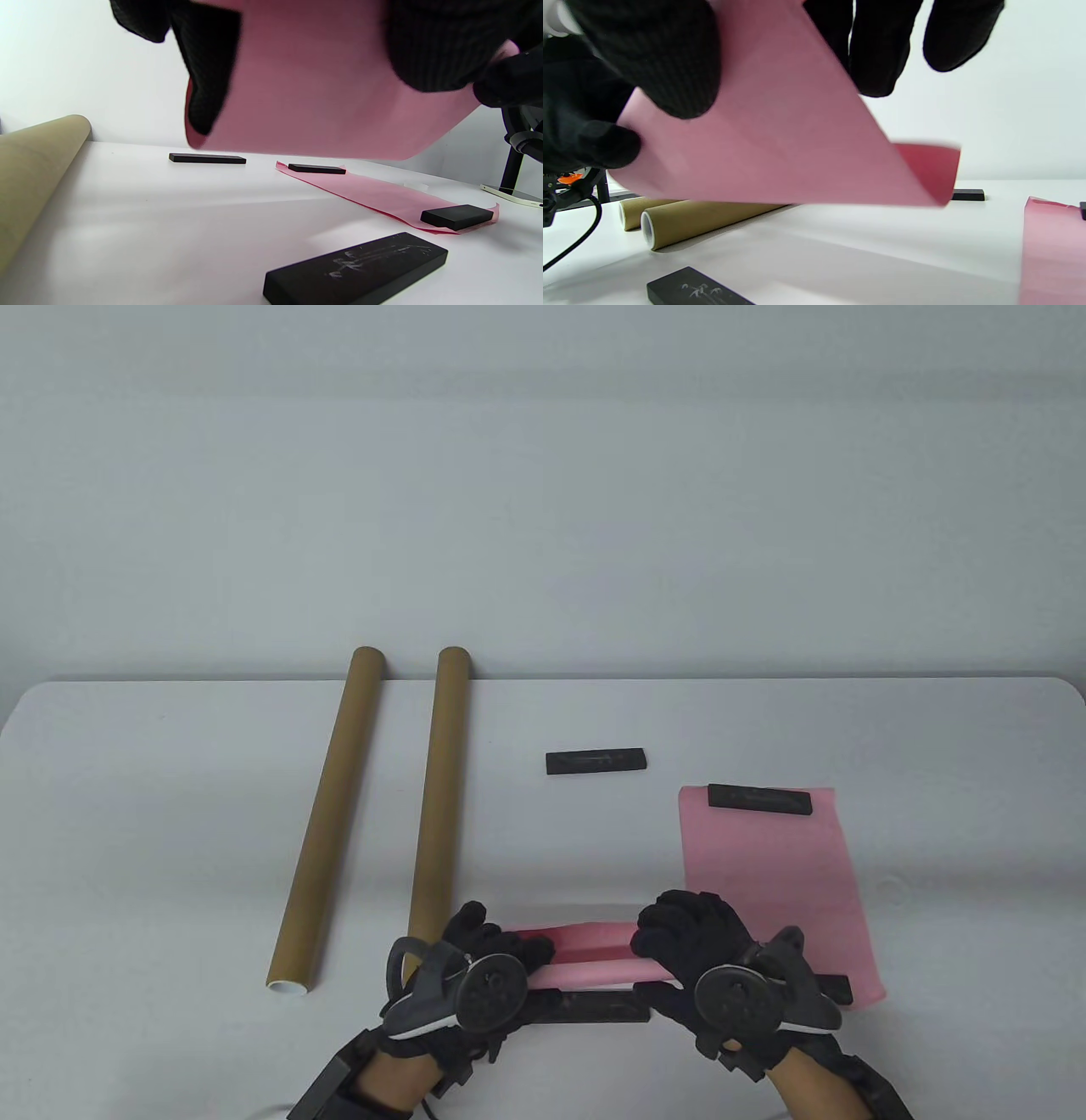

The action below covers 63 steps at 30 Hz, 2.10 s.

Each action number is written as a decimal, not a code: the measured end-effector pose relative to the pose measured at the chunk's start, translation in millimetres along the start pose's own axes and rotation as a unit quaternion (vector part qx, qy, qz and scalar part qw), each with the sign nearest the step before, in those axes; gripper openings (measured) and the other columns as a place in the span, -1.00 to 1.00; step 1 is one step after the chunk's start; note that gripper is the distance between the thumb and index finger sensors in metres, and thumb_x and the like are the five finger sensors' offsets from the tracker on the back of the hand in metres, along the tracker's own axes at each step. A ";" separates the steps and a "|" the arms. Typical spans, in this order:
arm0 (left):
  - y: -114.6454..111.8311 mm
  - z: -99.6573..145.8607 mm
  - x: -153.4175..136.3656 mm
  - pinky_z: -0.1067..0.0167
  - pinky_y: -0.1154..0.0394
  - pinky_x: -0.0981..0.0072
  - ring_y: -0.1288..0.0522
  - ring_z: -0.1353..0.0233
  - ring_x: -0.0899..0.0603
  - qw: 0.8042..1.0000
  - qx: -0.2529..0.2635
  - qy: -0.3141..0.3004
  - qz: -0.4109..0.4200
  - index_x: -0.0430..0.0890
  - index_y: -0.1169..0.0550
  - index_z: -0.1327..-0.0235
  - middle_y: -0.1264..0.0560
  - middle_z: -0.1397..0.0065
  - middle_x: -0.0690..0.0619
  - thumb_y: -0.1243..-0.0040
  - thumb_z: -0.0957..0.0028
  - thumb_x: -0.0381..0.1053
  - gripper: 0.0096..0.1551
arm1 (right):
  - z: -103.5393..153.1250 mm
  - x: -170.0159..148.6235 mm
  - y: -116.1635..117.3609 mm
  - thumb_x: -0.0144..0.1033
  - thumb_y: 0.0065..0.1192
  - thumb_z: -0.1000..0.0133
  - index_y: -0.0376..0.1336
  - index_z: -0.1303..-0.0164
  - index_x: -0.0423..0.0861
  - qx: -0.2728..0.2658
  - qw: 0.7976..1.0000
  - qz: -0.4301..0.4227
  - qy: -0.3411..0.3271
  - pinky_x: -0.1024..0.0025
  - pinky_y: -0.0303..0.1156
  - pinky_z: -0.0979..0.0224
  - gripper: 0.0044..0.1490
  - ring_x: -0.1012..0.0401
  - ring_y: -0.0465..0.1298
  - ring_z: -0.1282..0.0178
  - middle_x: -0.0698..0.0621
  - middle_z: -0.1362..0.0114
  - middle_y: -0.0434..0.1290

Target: Roll up papers and store in mailing tubes

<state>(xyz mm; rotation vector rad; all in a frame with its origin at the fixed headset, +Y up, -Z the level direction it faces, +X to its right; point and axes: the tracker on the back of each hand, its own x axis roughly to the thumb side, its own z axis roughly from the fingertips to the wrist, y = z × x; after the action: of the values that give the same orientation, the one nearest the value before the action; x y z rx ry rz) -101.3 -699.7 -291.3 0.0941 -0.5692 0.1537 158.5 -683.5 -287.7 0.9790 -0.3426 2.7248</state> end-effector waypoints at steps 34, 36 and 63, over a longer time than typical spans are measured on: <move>4.0 1.7 3.9 -0.47 -0.29 -0.16 -0.69 -0.18 -0.01 1.000 0.009 -0.012 -0.018 0.13 -0.45 -0.31 -0.67 -0.07 0.20 -0.31 0.29 0.42 -0.15 | -0.7 -2.2 0.8 0.09 0.41 -0.04 0.46 -0.20 -0.09 0.003 1.000 -0.014 0.003 -0.38 0.33 -0.46 -0.34 -0.22 0.50 -0.49 -0.13 -0.41 0.53; 5.8 2.3 6.2 -0.46 -0.30 -0.15 -0.68 -0.20 -0.01 0.999 0.022 -0.020 -0.028 0.14 -0.46 -0.29 -0.66 -0.09 0.20 -0.38 0.29 0.38 -0.17 | -1.0 -4.7 1.2 0.24 0.34 -0.01 0.54 -0.01 -0.10 0.012 1.000 -0.024 0.005 -0.37 0.37 -0.43 -0.31 -0.20 0.58 -0.40 -0.11 -0.28 0.62; 5.6 0.2 4.5 -0.43 -0.40 -0.09 -0.79 0.12 0.06 1.000 0.006 -0.020 -0.008 0.12 -0.64 -0.08 -0.76 0.24 0.23 -0.17 0.36 0.51 -0.20 | 1.0 -3.6 1.2 0.16 0.49 0.03 0.38 -0.39 -0.09 0.007 1.000 -0.016 -0.006 -0.42 0.30 -0.48 -0.15 -0.26 0.42 -0.55 -0.14 -0.53 0.44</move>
<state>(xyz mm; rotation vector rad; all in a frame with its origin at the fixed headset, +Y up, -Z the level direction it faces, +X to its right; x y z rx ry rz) -98.7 -693.6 -288.5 0.1130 -0.6075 0.1403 161.4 -685.4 -289.3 0.9971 -0.3065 2.6974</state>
